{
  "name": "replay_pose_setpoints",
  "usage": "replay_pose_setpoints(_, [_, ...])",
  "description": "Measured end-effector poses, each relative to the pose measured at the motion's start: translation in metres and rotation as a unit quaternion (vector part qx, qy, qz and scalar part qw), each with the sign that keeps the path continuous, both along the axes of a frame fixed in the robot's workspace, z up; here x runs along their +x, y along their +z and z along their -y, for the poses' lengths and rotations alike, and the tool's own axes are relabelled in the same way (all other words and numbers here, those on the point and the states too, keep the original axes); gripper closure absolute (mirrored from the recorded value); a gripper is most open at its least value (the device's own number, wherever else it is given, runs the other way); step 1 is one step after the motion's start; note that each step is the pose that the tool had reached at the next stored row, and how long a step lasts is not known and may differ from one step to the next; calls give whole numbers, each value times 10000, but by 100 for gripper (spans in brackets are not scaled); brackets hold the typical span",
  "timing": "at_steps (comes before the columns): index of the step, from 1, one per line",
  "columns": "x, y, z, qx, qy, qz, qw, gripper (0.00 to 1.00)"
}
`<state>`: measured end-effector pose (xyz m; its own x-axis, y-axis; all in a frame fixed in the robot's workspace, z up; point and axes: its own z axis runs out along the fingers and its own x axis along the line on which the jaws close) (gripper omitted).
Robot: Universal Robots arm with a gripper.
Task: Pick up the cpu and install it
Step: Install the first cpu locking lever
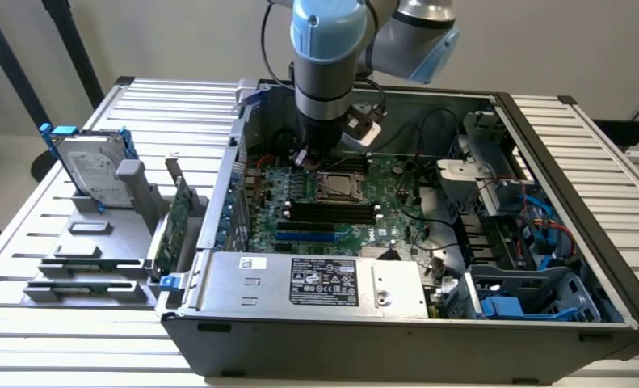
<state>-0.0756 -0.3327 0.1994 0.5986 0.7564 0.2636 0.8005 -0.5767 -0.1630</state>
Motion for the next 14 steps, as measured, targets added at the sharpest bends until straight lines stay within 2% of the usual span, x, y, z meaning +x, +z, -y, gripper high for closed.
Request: replay_pose_setpoints(14, [104,-16,-10,-34,87,-1,10000,89])
